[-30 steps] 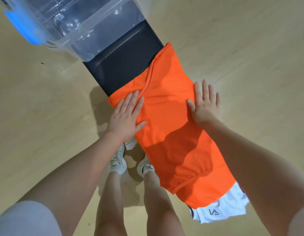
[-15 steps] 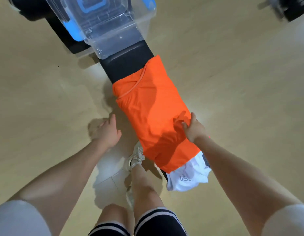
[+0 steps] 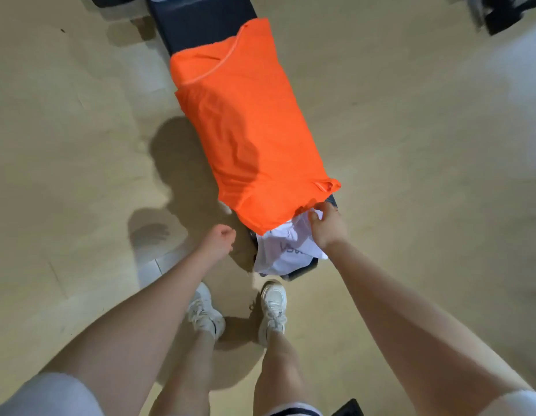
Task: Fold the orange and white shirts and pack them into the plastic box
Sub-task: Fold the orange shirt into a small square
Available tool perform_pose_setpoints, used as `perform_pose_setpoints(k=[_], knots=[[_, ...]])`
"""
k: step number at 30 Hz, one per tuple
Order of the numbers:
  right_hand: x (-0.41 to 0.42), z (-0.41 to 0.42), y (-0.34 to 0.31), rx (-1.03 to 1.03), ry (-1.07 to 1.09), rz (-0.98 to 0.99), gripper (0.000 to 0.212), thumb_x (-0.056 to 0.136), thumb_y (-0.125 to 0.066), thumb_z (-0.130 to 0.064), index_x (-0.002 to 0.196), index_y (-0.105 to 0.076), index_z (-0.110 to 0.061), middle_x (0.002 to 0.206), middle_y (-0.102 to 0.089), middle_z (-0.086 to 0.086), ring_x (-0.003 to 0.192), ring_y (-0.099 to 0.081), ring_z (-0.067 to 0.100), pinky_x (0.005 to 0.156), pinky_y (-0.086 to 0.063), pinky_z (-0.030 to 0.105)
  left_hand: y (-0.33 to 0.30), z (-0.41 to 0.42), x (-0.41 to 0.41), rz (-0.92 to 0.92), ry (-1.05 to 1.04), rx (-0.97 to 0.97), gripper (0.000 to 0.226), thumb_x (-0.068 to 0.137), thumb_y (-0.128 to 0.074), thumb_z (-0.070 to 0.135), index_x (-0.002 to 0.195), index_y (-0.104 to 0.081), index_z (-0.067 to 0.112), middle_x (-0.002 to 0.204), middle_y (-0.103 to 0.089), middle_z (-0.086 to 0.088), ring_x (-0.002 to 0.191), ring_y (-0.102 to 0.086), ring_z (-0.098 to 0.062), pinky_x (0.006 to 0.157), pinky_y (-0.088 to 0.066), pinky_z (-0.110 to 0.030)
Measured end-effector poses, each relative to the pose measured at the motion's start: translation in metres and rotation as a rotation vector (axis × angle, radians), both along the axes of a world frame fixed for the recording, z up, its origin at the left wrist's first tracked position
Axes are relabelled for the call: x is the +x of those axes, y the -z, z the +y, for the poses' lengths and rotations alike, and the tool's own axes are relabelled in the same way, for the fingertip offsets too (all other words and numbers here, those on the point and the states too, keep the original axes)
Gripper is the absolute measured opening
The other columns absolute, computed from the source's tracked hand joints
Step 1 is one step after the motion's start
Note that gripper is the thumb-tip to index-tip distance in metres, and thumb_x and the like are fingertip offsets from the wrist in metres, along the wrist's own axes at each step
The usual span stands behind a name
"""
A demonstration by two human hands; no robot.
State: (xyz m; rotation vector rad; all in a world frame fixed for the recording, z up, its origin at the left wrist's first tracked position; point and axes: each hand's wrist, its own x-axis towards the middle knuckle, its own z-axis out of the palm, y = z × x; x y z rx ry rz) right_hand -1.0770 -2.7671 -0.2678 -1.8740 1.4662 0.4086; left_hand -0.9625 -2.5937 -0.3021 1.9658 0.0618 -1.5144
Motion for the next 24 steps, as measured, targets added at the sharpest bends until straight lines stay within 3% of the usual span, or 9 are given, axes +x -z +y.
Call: perform_pose_setpoints(k=[5,7,9,13,15,17,19,21,24], knots=[[-0.019,-0.041,0.023,0.055,0.246,-0.002,0.012,0.087,-0.041,-0.022,0.085,-0.048,-0.012,0.076,-0.049,0.008,0.080,-0.044,0.027,0.060,-0.036,0.027,0.024,-0.026,-0.034,0.071,-0.226,0.026,0.032,0.098,-0.035,0.016,0.066,-0.035,0.021,0.066,-0.036,-0.001,0.057,-0.035,-0.013,0.052,-0.023,-0.025],[-0.020,-0.053,0.029,0.070,0.328,-0.068,0.021,0.092,-0.041,-0.023,0.108,-0.050,-0.014,0.091,-0.055,0.009,0.088,-0.051,0.031,0.071,-0.046,0.033,0.033,-0.037,-0.042,0.102,-0.377,0.047,0.025,0.098,-0.038,0.027,0.074,-0.041,0.021,0.070,-0.043,0.001,0.061,-0.040,-0.011,0.055,-0.029,-0.024],[-0.022,-0.069,0.040,0.099,0.369,-0.104,0.039,0.096,-0.039,-0.021,0.135,-0.035,-0.018,0.103,-0.053,0.009,0.093,-0.052,0.028,0.081,-0.044,0.035,0.042,-0.047,-0.048,0.126,-0.525,0.068,0.028,0.096,-0.040,0.040,0.077,-0.045,0.021,0.072,-0.046,0.000,0.060,-0.042,-0.011,0.056,-0.032,-0.023],[-0.024,-0.096,0.069,0.184,0.480,-0.190,0.047,0.093,-0.043,-0.030,0.139,-0.031,-0.029,0.106,-0.053,0.006,0.091,-0.051,0.024,0.092,-0.046,0.042,0.058,-0.057,-0.052,0.010,-0.722,0.175,0.054,0.091,-0.046,0.049,0.066,-0.052,0.002,0.057,-0.037,-0.002,0.053,-0.040,-0.034,0.055,-0.035,-0.026],[-0.024,-0.104,0.077,0.262,0.577,-0.243,0.042,0.094,-0.042,-0.030,0.135,-0.036,-0.027,0.106,-0.055,0.007,0.083,-0.054,0.021,0.076,-0.048,0.033,0.060,-0.062,-0.056,-0.093,-0.744,0.185,0.059,0.083,-0.047,0.057,0.061,-0.053,0.003,0.055,-0.039,-0.004,0.061,-0.044,-0.036,0.062,-0.038,-0.031],[-0.022,-0.110,0.079,0.326,0.631,-0.284,0.033,0.095,-0.040,-0.029,0.126,-0.044,-0.020,0.098,-0.055,0.006,0.066,-0.048,0.016,0.059,-0.040,0.026,0.058,-0.068,-0.060,-0.105,-0.766,0.198,0.057,0.068,-0.041,0.067,0.050,-0.044,0.013,0.054,-0.046,-0.011,0.060,-0.046,-0.033,0.066,-0.039,-0.035],[-0.020,-0.114,0.081,0.369,0.696,-0.293,0.021,0.094,-0.043,-0.031,0.100,-0.054,-0.014,0.091,-0.055,0.005,0.060,-0.044,0.015,0.052,-0.037,0.023,0.055,-0.076,-0.062,-0.050,-0.781,0.211,0.058,0.059,-0.040,0.071,0.059,-0.053,0.015,0.074,-0.065,-0.016,0.075,-0.061,-0.036,0.079,-0.051,-0.037],[-0.016,-0.117,0.083,0.456,0.818,-0.299,0.024,0.093,-0.050,-0.033,0.076,-0.053,-0.017,0.080,-0.056,0.002,0.055,-0.043,0.013,0.042,-0.036,0.018,0.050,-0.084,-0.060,0.031,-0.826,0.176,0.053,0.068,-0.053,0.064,0.077,-0.060,0.012,0.088,-0.067,-0.008,0.089,-0.064,-0.027,0.084,-0.053,-0.036],[-0.009,-0.121,0.083,0.556,0.914,-0.275,0.029,0.087,-0.060,-0.036,0.065,-0.049,-0.020,0.052,-0.051,-0.005,0.049,-0.035,0.009,0.038,-0.030,0.014,0.045,-0.089,-0.052,0.086,-1.011,0.029,0.020,0.089,-0.057,0.034,0.087,-0.062,0.014,0.084,-0.063,-0.002,0.076,-0.059,-0.018,0.071,-0.049,-0.029]])
